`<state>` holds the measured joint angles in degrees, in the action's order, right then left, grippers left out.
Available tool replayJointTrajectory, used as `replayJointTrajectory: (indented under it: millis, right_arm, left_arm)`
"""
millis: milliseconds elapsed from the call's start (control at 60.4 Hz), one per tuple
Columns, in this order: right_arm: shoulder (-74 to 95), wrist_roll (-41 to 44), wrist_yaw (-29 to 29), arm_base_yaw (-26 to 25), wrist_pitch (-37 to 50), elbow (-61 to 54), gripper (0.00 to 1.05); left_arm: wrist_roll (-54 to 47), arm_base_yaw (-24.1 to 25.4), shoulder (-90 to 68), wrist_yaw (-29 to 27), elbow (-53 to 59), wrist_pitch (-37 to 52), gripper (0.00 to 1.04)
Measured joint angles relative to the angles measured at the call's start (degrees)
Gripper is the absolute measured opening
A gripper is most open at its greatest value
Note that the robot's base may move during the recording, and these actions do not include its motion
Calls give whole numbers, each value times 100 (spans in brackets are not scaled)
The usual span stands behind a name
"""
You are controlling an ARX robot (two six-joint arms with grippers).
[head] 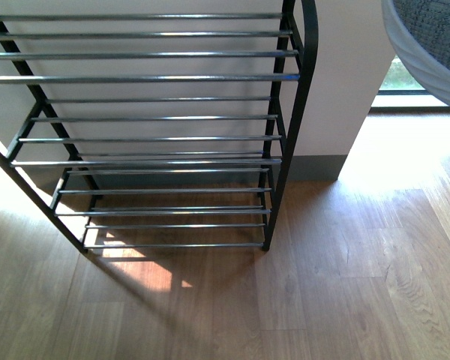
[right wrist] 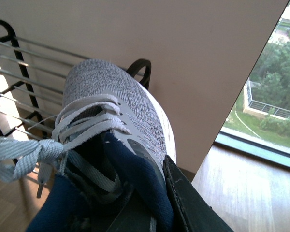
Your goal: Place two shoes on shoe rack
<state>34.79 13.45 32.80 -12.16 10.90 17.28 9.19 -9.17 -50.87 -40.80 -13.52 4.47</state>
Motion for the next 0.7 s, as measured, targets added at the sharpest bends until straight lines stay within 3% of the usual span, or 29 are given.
replayJointTrajectory:
  millis: [464, 695]
  right_arm:
    - [37, -136, 111, 42, -55, 26, 1]
    - [2114, -1248, -1703, 1569, 710, 1056, 1]
  left_arm:
    - [0, 9, 11, -72, -4, 0, 1]
    - [0, -7, 11, 52, -4, 0, 1]
